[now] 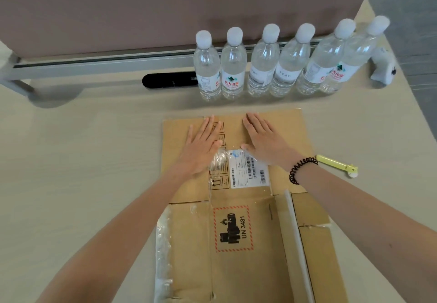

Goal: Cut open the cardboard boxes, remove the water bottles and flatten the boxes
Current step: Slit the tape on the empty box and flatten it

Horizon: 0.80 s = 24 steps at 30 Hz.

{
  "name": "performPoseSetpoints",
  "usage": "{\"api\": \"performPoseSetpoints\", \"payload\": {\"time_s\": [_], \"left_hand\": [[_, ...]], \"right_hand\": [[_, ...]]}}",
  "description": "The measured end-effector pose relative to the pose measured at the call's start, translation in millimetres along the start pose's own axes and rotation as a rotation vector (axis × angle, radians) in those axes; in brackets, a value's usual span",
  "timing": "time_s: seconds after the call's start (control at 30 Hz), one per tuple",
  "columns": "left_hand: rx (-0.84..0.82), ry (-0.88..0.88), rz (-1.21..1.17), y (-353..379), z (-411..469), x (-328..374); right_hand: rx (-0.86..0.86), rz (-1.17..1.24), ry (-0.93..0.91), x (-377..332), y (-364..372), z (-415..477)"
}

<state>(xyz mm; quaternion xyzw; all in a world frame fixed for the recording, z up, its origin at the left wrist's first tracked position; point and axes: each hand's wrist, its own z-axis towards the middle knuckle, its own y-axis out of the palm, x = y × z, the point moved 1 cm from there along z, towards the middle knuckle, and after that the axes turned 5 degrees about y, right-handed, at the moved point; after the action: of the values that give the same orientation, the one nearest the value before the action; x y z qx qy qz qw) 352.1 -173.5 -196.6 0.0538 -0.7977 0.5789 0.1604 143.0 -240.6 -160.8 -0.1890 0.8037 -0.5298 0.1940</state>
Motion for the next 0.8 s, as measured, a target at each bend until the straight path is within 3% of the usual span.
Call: {"api": "performPoseSetpoints", "payload": {"time_s": [0.13,0.3,0.43,0.6,0.8], "left_hand": [[0.085,0.042,-0.21,-16,-10,3],[0.141,0.091,-0.192,-23,-33,10],[0.126,0.101,-0.144,-16,-54,13],[0.093,0.09,-0.042,-9,-82,33],[0.063,0.089,0.04,15,-126,59]], "right_hand": [[0.01,-0.014,-0.047,-8,-21,-10],[-0.161,0.272,-0.075,-22,-41,-45],[-0.214,0.283,-0.085,-30,-41,-68],[-0.242,0.016,-0.086,-39,-40,-95],[-0.031,-0.427,-0.241,-45,-48,-132]]}}
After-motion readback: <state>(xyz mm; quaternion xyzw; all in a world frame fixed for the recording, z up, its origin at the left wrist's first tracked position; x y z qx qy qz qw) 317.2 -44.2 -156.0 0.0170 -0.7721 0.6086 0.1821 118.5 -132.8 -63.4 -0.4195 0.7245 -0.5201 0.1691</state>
